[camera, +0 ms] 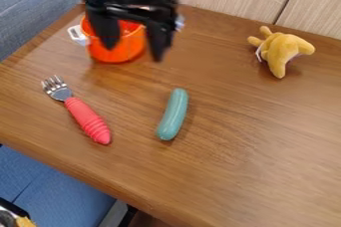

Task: Put the pink fork in the upper middle side of the table

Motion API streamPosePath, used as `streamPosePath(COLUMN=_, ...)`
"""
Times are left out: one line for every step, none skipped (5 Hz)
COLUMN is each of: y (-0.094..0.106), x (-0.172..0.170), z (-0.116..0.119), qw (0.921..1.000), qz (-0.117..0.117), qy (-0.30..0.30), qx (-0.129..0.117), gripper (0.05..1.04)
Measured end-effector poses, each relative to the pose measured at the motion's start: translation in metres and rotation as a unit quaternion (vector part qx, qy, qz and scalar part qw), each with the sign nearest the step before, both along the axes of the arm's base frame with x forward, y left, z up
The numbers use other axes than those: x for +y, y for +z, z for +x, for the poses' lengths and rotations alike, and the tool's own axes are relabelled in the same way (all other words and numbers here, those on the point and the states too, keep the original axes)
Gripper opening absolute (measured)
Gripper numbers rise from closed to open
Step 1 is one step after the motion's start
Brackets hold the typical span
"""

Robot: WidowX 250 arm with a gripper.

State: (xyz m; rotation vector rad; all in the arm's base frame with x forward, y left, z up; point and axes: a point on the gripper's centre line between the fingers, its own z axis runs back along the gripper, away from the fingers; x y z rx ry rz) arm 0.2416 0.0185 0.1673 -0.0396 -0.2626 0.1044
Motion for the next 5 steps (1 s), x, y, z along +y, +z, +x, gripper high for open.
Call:
streamPosePath(y=0.006, x=0.023, z=-0.013, qw=0.9930, qz=0.003, qy=0.118, qx=-0.003, gripper=1.001)
streamPosePath(y=-0.003, x=0.035, z=-0.032, qw=0.9711, qz=0.034, qy=0.236, qx=0.017, gripper=1.001)
streamPosePath(y=-0.025, x=0.036, z=-0.039, qw=0.9513, qz=0.061, qy=0.296, qx=0.062, gripper=1.001)
streamPosePath(y=-0.049, x=0.037, z=-0.042, qw=0.9406, qz=0.062, qy=0.324, qx=0.080, gripper=1.001)
streamPosePath(y=-0.066, x=0.039, z=-0.045, qw=0.9312, qz=0.044, qy=0.352, qx=0.082, gripper=1.001)
